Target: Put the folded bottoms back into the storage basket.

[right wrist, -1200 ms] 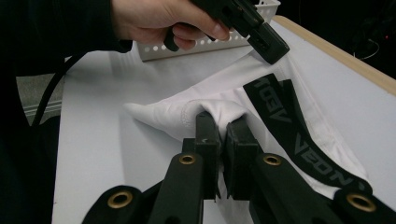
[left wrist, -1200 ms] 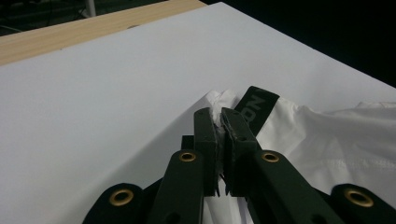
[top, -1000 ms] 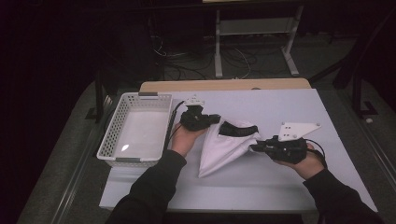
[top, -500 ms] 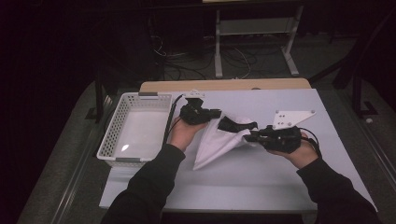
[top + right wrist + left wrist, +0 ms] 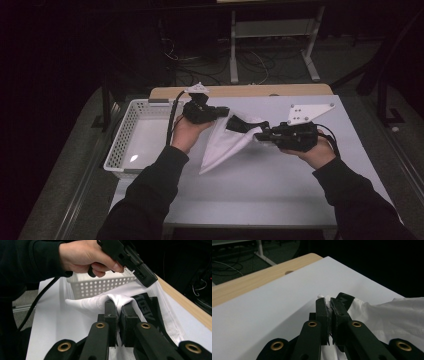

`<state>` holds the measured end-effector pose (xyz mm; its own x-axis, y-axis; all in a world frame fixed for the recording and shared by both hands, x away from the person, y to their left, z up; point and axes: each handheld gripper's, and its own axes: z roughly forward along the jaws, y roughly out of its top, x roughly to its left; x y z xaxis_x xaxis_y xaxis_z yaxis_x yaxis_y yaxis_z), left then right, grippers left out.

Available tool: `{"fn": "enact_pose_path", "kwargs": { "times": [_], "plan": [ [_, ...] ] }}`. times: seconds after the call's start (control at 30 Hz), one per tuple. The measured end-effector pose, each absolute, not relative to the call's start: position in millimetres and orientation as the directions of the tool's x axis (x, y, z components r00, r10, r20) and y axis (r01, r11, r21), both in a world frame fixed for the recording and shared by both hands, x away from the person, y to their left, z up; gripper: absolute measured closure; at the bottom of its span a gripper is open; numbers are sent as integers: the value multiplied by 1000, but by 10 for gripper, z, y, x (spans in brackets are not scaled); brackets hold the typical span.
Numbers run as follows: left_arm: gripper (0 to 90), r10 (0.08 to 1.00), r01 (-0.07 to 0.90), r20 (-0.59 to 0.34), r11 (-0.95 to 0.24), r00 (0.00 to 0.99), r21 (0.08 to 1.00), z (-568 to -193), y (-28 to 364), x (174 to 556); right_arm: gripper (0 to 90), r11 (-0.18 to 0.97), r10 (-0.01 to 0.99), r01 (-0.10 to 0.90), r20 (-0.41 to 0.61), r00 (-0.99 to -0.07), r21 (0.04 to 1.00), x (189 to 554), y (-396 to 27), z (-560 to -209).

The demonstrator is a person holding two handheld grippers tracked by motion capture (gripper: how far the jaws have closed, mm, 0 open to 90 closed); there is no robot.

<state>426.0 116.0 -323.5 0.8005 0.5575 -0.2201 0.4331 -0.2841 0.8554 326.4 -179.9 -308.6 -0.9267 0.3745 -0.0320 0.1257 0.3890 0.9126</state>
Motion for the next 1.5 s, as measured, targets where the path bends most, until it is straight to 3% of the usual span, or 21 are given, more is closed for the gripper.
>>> {"fn": "enact_pose_path", "kwargs": {
  "times": [0.87, 1.5],
  "plan": [
    [853, 623, 401, -195, -208, 757, 892, -2761, 2036, 4560, 848, 355, 353, 97, -37, -935, 930, 3657, -1189, -2717],
    [853, 693, 400, -163, -195, 703, 896, -2754, 2772, 4670, 848, 361, 316, 98, -23, -948, 928, 3912, -499, -2702]
  ]
}}
